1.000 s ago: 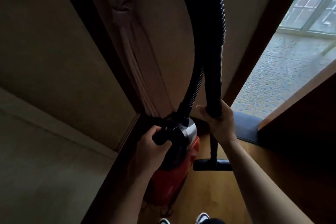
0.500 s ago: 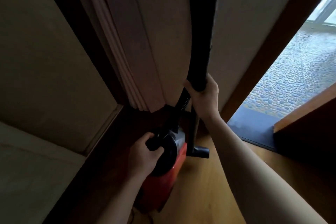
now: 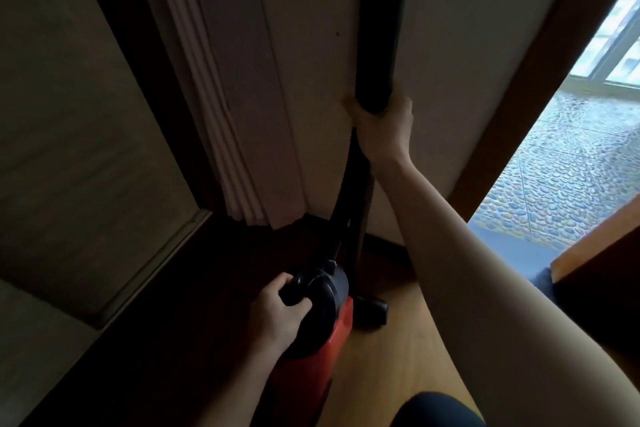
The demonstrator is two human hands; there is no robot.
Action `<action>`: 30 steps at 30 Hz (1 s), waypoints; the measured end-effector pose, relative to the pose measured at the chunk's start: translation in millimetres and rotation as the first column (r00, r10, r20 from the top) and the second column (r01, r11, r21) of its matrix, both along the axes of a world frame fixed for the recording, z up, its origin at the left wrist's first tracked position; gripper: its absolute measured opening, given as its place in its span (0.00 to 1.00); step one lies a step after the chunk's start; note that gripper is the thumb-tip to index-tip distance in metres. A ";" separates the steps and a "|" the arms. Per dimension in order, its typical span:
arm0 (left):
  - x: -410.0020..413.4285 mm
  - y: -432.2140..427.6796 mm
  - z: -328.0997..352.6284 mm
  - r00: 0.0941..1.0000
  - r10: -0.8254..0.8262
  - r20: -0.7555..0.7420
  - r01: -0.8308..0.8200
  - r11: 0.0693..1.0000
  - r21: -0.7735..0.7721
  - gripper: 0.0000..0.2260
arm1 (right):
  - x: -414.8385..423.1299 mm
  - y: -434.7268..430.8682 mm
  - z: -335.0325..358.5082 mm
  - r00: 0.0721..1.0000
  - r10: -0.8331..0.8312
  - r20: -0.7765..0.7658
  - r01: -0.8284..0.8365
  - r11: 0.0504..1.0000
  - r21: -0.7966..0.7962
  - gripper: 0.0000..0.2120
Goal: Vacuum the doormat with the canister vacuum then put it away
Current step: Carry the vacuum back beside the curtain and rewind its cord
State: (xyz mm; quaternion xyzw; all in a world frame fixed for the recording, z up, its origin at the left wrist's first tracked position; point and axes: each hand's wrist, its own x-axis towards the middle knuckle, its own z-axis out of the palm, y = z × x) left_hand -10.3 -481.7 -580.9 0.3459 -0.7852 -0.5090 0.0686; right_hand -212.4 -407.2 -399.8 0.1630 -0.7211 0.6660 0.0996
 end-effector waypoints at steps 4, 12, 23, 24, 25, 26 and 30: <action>-8.9 0.1 -33.5 1.000 0.020 0.000 -0.020 1.000 0.008 0.11 | -6.2 -0.5 -8.5 0.999 0.002 -0.042 -0.003 0.999 -0.037 0.15; -14.6 -3.7 -70.8 1.000 -0.008 0.017 0.008 1.000 -0.005 0.12 | -16.1 13.4 -144.1 0.932 0.184 0.313 -0.204 0.978 0.033 0.15; -9.8 -20.3 -125.3 0.994 -0.096 -0.046 0.092 0.993 -0.071 0.10 | -22.5 2.8 -219.3 0.930 0.174 0.323 -0.198 0.979 0.041 0.10; -9.1 -20.9 -126.5 0.992 -0.107 -0.064 0.102 0.992 -0.072 0.11 | -24.2 1.4 -221.3 0.937 0.167 0.308 -0.187 0.982 0.036 0.08; -8.3 -21.0 -127.5 0.991 -0.115 -0.073 0.109 0.991 -0.074 0.11 | -25.5 0.0 -222.7 0.944 0.152 0.292 -0.169 0.985 0.035 0.08; -8.1 -20.8 -129.1 0.990 -0.120 -0.077 0.114 0.991 -0.074 0.10 | -26.8 -1.3 -223.9 0.950 0.134 0.281 -0.150 0.988 0.034 0.11; -3.3 -21.3 -134.5 0.986 -0.156 -0.064 0.152 0.986 -0.073 0.09 | -26.4 -6.4 -224.6 0.961 0.070 0.266 -0.080 0.996 0.028 0.08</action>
